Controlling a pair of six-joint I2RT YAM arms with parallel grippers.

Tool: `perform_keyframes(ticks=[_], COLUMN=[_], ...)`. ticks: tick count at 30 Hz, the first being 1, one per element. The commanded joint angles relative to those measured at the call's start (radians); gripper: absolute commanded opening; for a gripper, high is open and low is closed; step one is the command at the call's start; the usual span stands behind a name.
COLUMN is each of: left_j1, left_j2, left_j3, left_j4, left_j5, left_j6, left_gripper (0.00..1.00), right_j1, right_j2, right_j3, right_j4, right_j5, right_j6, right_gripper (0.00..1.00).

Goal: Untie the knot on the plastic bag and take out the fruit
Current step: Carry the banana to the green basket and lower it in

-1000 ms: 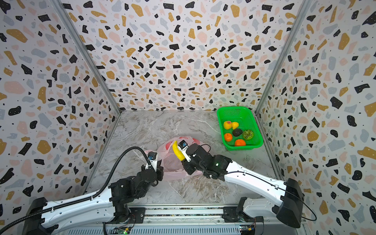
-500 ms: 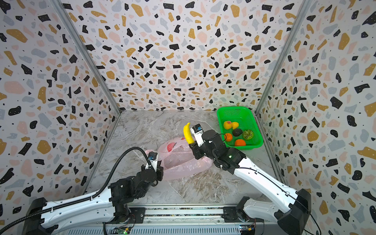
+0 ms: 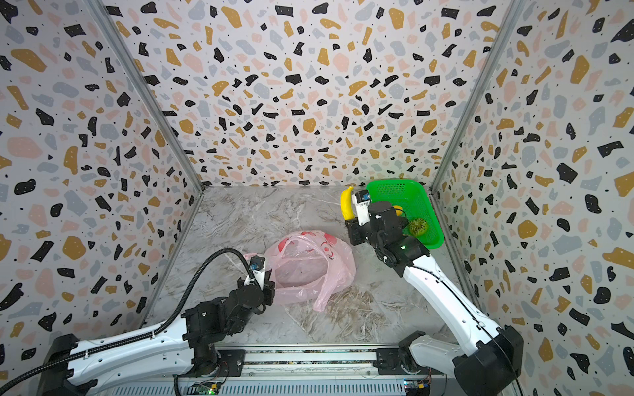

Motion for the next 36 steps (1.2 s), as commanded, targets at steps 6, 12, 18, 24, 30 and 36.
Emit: perform_keyframes(ticks=[6, 12, 18, 24, 30, 36], left_j1=[0.005, 0.005, 0.005, 0.005, 0.005, 0.005], left_j2=[-0.006, -0.006, -0.015, -0.020, -0.018, -0.018], left_j3=[0.013, 0.008, 0.004, -0.004, -0.001, -0.001], left_j4=[0.060, 0.080, 0.083, 0.093, 0.094, 0.095], left_j5=[-0.007, 0.005, 0.006, 0.005, 0.006, 0.007], left_j6=[0.055, 0.064, 0.067, 0.065, 0.065, 0.064], left_gripper=[0.00, 0.00, 0.00, 0.00, 0.00, 0.00], right_j1=[-0.260, -0.377, -0.474, -0.529, -0.534, -0.534], right_j2=[0.204, 0.465, 0.696, 0.869, 0.916, 0.858], right_j3=[0.045, 0.197, 0.383, 0.570, 0.654, 0.593], right_j4=[0.055, 0.084, 0.087, 0.023, -0.042, -0.036], right_j5=[-0.002, -0.003, -0.052, -0.114, -0.097, -0.100], right_j6=[-0.064, -0.059, -0.045, -0.037, -0.041, -0.028], right_gripper=[0.29, 0.29, 0.29, 0.29, 0.63, 0.67])
